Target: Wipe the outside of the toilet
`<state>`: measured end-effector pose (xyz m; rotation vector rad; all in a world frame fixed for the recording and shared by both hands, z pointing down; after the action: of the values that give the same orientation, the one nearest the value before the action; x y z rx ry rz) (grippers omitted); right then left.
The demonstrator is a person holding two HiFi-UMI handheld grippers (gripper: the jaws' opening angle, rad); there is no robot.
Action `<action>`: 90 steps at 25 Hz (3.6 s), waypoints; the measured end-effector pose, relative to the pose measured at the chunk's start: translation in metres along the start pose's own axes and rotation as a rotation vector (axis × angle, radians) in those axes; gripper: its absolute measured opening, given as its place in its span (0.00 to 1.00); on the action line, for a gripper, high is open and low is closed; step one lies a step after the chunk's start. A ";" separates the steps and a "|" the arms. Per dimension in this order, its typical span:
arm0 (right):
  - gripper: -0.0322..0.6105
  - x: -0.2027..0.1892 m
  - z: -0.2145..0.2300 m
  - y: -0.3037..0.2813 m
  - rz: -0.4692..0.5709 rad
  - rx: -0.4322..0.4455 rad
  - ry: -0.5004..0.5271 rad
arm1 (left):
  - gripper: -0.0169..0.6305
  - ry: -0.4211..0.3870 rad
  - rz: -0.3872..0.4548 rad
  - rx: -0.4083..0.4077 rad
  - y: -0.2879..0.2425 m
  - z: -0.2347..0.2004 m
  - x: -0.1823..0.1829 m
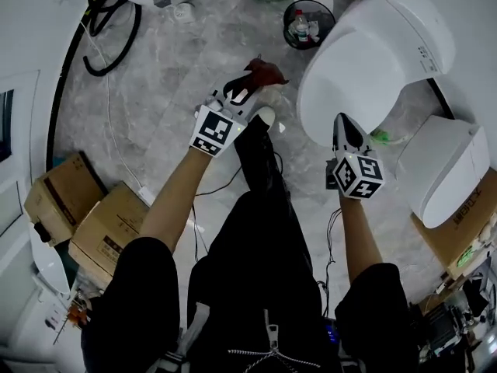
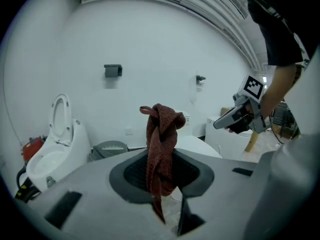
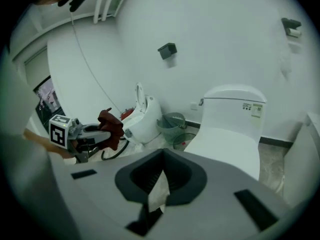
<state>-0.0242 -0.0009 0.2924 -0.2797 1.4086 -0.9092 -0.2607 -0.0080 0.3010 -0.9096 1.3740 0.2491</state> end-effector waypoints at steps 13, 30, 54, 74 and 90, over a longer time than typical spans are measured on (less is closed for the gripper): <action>0.05 0.066 0.024 -0.085 0.024 -0.187 -0.248 | 0.18 -0.108 -0.125 -0.344 -0.144 -0.093 0.031; 0.05 0.015 0.000 -0.165 0.149 -0.570 -0.566 | 0.18 -0.212 -0.136 -0.640 -0.341 -0.158 -0.082; 0.05 -0.133 -0.052 -0.118 0.185 -0.663 -0.785 | 0.16 -0.109 -0.194 -0.675 -0.383 -0.076 -0.193; 0.05 -0.211 -0.096 -0.051 0.195 -0.677 -0.666 | 0.17 -0.131 -0.185 -0.669 -0.275 -0.001 -0.236; 0.05 -0.292 -0.126 0.018 0.190 -0.703 -0.686 | 0.17 -0.118 -0.216 -0.677 -0.196 0.101 -0.291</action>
<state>-0.1046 0.2534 0.4671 -0.8789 1.0288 -0.0909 -0.1283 0.0335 0.6385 -1.5644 1.0755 0.6126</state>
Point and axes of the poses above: the fingertips, and each gripper's own axes: y backward along the fingers, z to its right, x out of its top, the point moved 3 cm from there along y, backward along the fingers, and after that the axes turned 7 degrees about -x, right-handed, at the moved point
